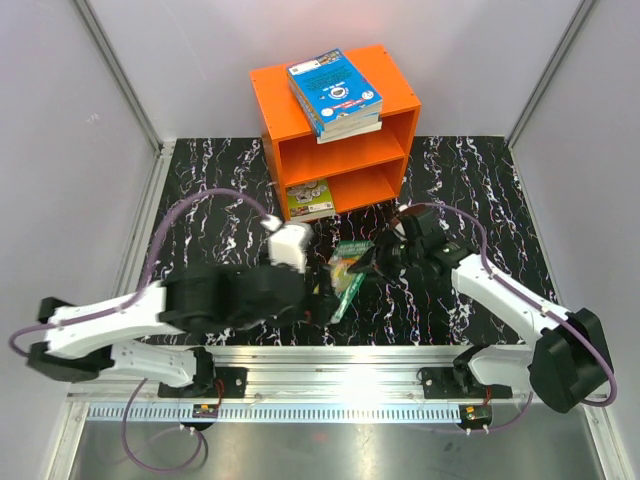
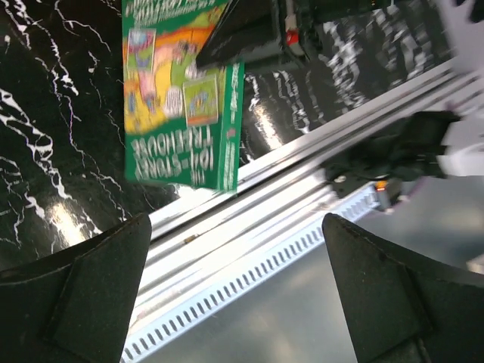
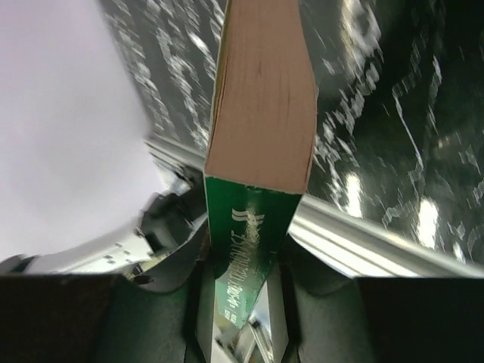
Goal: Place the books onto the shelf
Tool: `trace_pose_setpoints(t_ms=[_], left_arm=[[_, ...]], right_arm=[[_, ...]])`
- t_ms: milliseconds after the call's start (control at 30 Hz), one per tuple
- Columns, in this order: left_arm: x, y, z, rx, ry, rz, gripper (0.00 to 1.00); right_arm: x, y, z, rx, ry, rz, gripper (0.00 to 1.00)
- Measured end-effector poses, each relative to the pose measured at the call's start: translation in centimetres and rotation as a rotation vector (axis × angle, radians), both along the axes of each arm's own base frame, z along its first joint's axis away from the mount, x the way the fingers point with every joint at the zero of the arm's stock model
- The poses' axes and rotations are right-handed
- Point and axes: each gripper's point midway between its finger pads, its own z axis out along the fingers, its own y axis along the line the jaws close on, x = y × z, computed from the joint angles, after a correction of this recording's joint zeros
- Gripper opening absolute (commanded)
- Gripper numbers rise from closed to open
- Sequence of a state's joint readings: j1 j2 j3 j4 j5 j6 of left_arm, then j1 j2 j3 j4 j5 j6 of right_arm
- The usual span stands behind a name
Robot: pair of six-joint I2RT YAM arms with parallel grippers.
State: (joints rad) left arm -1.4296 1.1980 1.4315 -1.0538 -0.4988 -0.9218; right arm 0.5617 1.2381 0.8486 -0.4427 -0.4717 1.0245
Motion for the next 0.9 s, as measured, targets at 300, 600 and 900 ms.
trace_pose_setpoints(t_ms=[300, 600, 900], left_arm=[[-0.9, 10.0, 1.4, -0.237, 0.053, 0.147, 0.99], [-1.2, 12.0, -0.4, -0.231, 0.127, 0.25, 0.99], [-1.0, 12.6, -1.1, -0.227, 0.162, 0.334, 0.97]], right_arm=[[9.5, -2.0, 3.8, 0.296, -0.265, -0.228, 0.0], [18.5, -0.3, -1.3, 0.464, -0.203, -0.291, 0.0], [24.5, 0.4, -0.8, 0.646, -0.256, -0.281, 0.0]])
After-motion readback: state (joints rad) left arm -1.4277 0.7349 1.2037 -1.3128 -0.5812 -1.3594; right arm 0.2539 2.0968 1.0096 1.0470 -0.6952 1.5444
